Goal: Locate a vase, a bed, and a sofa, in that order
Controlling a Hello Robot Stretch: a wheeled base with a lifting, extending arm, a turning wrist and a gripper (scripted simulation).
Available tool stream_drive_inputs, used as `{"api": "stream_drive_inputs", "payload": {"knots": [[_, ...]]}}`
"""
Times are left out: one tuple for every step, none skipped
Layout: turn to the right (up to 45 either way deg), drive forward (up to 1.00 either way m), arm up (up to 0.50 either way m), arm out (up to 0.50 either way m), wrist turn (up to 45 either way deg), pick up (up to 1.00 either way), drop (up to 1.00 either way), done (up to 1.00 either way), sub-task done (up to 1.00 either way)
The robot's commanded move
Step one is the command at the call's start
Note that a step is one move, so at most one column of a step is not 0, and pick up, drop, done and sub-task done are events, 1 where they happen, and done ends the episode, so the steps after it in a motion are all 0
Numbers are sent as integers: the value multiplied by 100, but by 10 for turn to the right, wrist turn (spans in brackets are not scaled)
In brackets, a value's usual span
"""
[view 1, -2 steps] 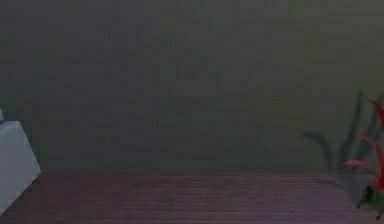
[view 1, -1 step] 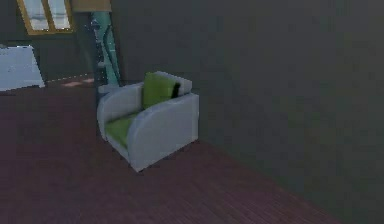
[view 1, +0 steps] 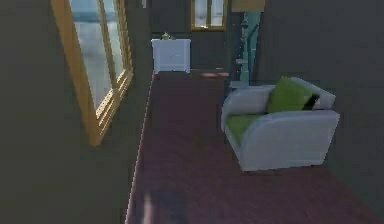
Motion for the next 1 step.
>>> {"api": "stream_drive_inputs", "payload": {"knots": [[0, 100, 0, 0, 0, 0, 0, 0, 0]]}}
